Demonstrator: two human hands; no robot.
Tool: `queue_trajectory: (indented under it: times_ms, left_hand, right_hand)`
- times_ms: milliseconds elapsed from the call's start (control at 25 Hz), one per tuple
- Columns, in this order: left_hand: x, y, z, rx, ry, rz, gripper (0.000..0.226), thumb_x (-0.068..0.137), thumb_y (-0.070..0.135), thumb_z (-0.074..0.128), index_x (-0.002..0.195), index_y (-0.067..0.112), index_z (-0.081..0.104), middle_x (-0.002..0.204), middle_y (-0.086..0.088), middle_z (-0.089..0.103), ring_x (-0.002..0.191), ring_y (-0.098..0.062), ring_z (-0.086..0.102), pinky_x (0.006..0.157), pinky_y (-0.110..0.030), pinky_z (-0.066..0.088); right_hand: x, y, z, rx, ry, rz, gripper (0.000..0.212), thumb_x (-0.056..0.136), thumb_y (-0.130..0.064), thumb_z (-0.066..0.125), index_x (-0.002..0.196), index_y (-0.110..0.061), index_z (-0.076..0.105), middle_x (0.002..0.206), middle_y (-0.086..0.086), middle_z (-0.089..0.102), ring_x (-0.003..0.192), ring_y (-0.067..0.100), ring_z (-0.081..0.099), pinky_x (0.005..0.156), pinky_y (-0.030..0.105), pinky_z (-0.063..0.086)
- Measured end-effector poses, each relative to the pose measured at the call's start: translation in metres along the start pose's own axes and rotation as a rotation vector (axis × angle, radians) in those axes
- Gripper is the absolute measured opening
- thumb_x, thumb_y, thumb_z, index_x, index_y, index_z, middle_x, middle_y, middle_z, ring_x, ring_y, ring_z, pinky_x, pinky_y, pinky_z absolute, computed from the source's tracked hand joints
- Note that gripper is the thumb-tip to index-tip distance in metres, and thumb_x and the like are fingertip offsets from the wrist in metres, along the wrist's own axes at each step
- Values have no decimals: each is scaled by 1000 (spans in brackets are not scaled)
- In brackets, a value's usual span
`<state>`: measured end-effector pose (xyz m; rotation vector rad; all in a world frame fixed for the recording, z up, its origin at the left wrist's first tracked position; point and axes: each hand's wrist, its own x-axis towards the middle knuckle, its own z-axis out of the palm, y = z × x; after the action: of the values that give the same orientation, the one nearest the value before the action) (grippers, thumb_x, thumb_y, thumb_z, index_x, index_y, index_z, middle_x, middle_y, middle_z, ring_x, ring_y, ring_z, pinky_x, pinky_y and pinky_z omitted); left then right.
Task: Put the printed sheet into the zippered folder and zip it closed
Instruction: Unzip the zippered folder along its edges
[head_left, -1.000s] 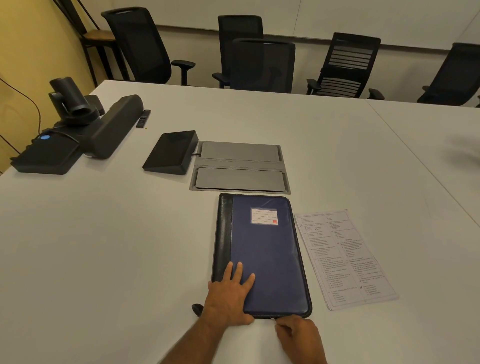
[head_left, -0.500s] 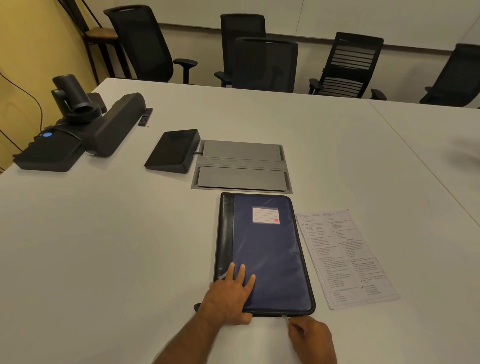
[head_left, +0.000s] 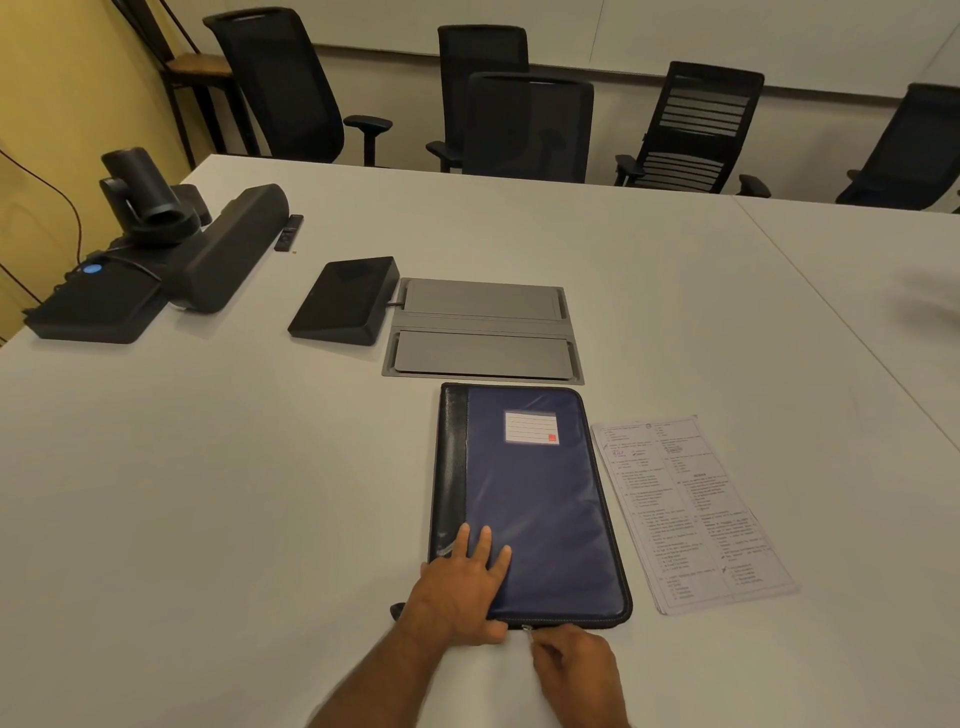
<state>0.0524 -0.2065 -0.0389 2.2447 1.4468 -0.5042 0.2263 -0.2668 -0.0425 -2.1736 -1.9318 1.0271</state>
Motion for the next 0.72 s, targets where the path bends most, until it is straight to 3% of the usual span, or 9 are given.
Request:
queue_trajectory:
  times_ms: [160,280,320,400,480,600,720]
  left_hand:
    - [0,1,1,-11,8,-16,97,85,64,54,154,25,-1,163,-9,-9,148,-39,-6,112,-58,32]
    - [-6,3,4,-67,37,-54,95,84,65,55,154,28,4,164,-5,-7,149,-36,-6,114,-58,28]
    - [-10,4,5,-97,65,-68,94,82,65,57,154,28,9,164,-4,-1,149,-34,-1,114,-57,28]
    - [-21,3,9,-106,172,-102,86,77,66,60,145,27,25,156,-4,20,143,-30,20,111,-50,34]
    - [-30,1,14,-65,247,-110,74,76,69,59,131,25,38,140,-1,39,125,-25,40,102,-42,39]
    - [-38,5,21,-173,123,-120,57,80,70,55,113,23,55,116,0,63,100,-20,58,89,-35,50]
    - [-35,13,29,-358,35,-148,54,80,68,58,108,23,69,105,2,71,95,-16,63,90,-30,52]
  right_hand:
    - [-3,-16,6,22,25,-18,27,91,-35,55,113,-27,69,115,-7,69,100,12,63,94,15,42]
    - [-6,-20,6,77,9,18,13,86,-29,64,94,-28,74,90,-9,72,78,7,62,86,12,49]
    - [-7,-18,5,104,14,19,9,84,-27,67,84,-33,73,78,-15,68,71,5,62,78,5,48]
    - [-8,-16,4,149,14,44,27,80,-23,72,67,-45,61,65,-26,59,62,-2,62,64,-3,41]
    - [-6,-17,5,183,4,68,35,78,-22,74,61,-47,55,62,-27,57,61,-4,61,59,-3,38]
    - [-4,-18,7,257,9,107,33,77,-23,75,60,-45,59,61,-23,63,63,-1,63,61,1,39]
    - [-5,-19,9,324,-5,126,17,79,-25,74,71,-37,67,70,-17,68,70,-1,64,62,2,40]
